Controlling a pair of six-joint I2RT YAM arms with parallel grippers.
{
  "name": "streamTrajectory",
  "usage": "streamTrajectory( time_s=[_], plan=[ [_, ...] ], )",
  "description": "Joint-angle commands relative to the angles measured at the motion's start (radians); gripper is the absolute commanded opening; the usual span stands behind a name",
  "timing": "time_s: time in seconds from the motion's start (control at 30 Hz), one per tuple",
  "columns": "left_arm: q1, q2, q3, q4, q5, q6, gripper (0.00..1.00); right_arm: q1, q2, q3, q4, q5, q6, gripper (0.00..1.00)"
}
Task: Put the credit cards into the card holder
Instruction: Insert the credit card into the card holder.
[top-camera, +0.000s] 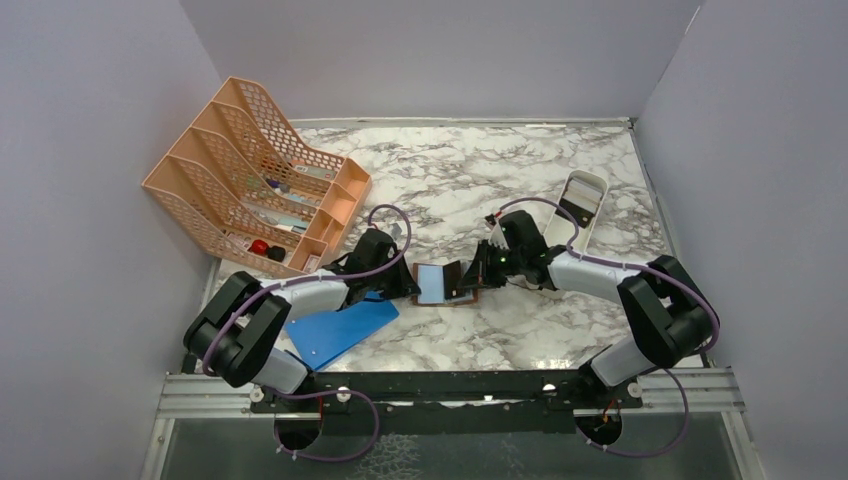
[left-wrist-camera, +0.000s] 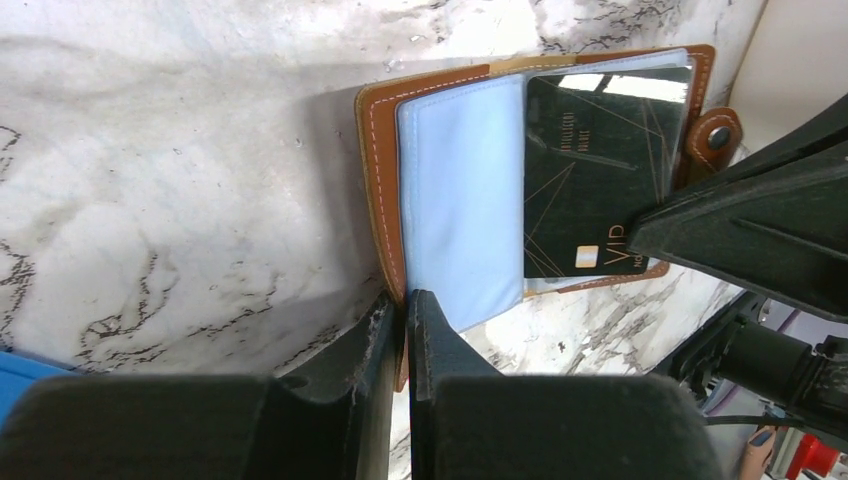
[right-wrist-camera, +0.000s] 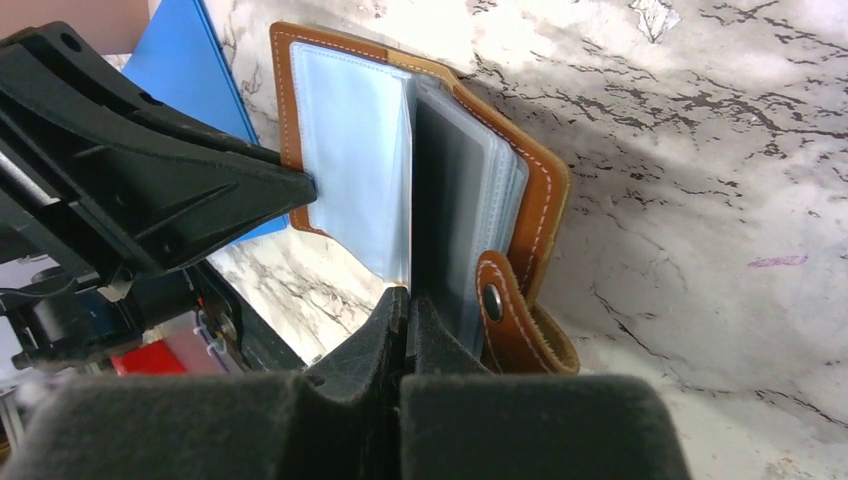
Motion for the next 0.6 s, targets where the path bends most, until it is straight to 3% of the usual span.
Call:
streamTrajectory(
  time_s=[0.0, 0.47, 0.57],
  plan=[
    [0.005, 0.032, 0.002, -0.039, -0.035, 0.036, 0.12, 0.001, 0.009, -0.012, 0.040, -0.017, 0.014, 0.01],
    [0.005, 0.028, -0.007, -0.016, -0.010, 0.027, 0.20, 0.001, 0.075, -0.054, 0.125, -0.077, 0.104, 0.01],
    [0.005, 0.027, -0.010, -0.006, 0.001, 0.025, 0.09, 0.001, 0.094, -0.065, 0.161, -0.110, 0.136, 0.01]
  ],
)
